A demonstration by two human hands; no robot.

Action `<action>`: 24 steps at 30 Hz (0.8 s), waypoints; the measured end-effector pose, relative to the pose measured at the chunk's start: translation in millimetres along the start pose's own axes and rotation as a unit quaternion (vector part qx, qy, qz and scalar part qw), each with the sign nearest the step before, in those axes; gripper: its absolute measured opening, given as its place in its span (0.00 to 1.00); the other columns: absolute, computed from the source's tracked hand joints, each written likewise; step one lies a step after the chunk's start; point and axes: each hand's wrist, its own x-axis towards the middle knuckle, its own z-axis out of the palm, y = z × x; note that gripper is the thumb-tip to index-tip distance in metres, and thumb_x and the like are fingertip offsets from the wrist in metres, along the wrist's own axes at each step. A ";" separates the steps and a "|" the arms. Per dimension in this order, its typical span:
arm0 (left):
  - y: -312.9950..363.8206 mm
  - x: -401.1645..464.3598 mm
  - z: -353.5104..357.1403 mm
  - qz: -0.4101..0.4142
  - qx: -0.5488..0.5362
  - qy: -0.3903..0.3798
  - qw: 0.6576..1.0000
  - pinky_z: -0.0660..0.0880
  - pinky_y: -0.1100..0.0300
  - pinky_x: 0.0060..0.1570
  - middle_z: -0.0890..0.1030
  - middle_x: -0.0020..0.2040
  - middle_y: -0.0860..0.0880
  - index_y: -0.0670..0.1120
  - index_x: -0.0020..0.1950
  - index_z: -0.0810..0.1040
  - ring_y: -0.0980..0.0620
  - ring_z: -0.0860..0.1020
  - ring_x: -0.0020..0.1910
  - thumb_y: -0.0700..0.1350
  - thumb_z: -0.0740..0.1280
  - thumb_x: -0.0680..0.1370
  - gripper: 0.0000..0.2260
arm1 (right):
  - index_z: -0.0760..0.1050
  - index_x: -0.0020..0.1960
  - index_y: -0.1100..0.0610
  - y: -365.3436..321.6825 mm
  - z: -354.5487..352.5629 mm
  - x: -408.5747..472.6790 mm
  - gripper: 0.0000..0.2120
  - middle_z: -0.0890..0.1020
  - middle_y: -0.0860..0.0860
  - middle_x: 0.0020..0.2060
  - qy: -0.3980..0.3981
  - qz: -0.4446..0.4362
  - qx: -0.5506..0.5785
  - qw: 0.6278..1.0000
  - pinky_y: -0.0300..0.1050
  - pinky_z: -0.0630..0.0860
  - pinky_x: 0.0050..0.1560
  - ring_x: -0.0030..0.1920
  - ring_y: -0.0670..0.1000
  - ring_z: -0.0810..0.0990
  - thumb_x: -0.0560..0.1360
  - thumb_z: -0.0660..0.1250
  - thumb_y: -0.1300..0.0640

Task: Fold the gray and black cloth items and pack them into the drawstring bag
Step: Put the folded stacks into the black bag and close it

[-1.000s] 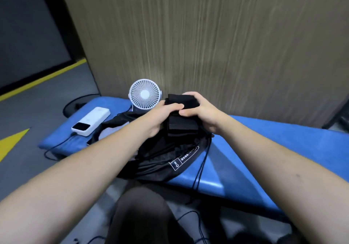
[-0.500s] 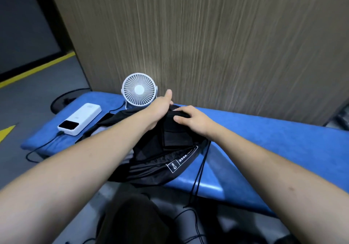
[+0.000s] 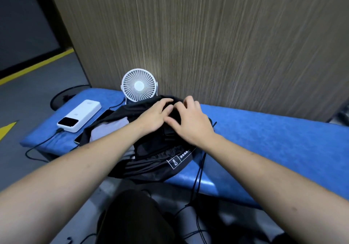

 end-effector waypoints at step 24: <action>-12.7 -28.0 11.7 0.031 0.091 0.057 0.994 0.59 0.54 0.73 0.53 0.80 0.53 0.60 0.78 0.56 0.49 0.59 0.77 0.37 0.60 0.79 0.31 | 0.42 0.81 0.46 -12.0 5.1 11.8 0.37 0.50 0.59 0.79 -0.247 -0.011 -0.282 0.927 0.56 0.72 0.62 0.64 0.66 0.72 0.79 0.55 0.36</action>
